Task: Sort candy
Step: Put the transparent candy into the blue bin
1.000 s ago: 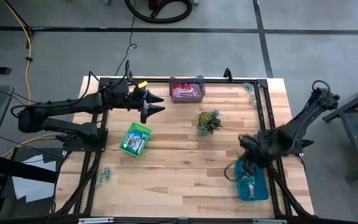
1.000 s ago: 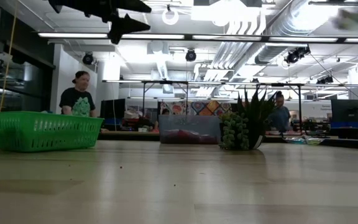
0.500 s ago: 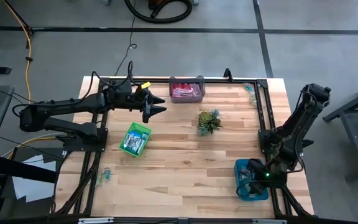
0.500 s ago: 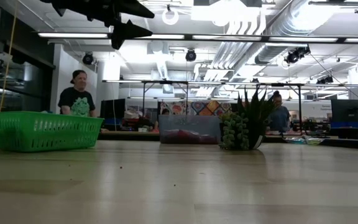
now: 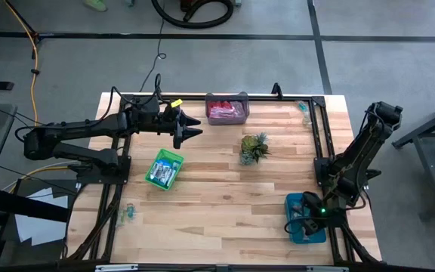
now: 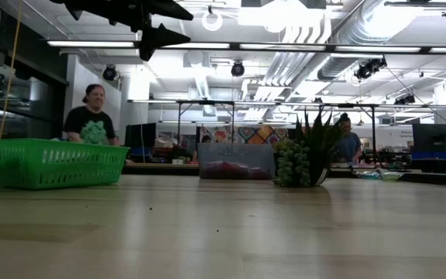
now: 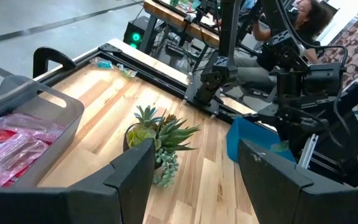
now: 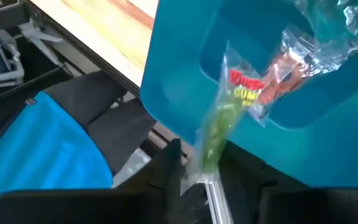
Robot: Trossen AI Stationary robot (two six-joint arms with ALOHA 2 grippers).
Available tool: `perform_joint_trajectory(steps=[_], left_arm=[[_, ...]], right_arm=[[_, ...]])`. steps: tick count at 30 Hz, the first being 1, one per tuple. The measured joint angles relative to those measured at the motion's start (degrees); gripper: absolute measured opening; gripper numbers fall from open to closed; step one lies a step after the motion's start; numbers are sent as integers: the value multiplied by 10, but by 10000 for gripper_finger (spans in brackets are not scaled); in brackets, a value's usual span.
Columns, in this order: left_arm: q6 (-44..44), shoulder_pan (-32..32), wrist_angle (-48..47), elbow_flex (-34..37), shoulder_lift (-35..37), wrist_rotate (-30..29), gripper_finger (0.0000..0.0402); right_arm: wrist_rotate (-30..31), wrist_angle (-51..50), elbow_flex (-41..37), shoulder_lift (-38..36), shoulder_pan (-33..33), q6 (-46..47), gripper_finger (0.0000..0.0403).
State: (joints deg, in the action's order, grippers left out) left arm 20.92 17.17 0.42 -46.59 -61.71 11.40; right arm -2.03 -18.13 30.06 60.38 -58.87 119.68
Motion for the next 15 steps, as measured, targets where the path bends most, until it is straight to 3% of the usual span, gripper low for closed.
perform_joint_trajectory(steps=[9, 15], left_arm=[[0, 0, 0, 0, 0, 0, 216], [0, 0, 0, 0, 0, 0, 216]], right_arm=[[-5, 17, 15, 0, 0, -60, 209], [31, 40, 43, -1, 0, -110, 243]])
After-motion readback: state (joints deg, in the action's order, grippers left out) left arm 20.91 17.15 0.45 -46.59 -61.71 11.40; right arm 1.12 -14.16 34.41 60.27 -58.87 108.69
